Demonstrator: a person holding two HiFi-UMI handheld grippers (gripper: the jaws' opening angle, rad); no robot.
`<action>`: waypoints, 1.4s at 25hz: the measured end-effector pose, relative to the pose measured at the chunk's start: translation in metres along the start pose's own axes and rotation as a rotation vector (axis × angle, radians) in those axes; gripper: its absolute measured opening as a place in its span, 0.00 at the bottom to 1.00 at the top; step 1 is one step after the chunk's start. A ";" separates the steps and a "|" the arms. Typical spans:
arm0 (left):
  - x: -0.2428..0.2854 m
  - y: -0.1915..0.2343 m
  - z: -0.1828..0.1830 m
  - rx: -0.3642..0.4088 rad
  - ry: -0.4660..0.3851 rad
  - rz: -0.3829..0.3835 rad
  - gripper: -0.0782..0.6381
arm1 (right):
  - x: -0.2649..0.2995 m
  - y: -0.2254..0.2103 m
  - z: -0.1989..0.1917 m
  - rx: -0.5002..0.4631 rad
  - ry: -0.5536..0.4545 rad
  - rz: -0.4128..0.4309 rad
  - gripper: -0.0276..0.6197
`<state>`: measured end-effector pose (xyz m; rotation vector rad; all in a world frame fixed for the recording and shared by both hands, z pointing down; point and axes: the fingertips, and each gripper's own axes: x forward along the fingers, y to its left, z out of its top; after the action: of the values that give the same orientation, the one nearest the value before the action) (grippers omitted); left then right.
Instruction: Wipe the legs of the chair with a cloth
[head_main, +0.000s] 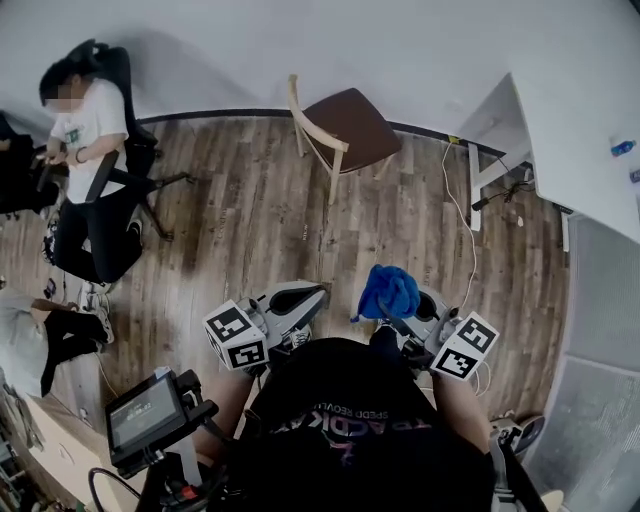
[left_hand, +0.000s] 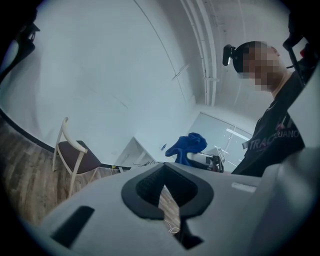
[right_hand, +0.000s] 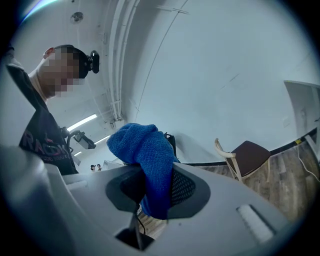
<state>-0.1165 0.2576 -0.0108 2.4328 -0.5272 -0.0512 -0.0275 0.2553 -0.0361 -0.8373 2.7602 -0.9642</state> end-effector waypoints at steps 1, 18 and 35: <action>0.000 0.002 0.006 -0.009 -0.016 0.011 0.11 | 0.003 0.000 0.005 -0.007 0.013 0.010 0.19; 0.162 -0.031 -0.010 -0.080 -0.156 0.300 0.11 | -0.104 -0.141 0.076 -0.005 0.192 0.257 0.19; 0.147 0.019 0.016 -0.077 -0.170 0.311 0.11 | -0.047 -0.169 0.100 -0.020 0.207 0.203 0.19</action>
<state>0.0090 0.1786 0.0018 2.2562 -0.9570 -0.1454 0.1176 0.1159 -0.0173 -0.4694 2.9591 -1.0385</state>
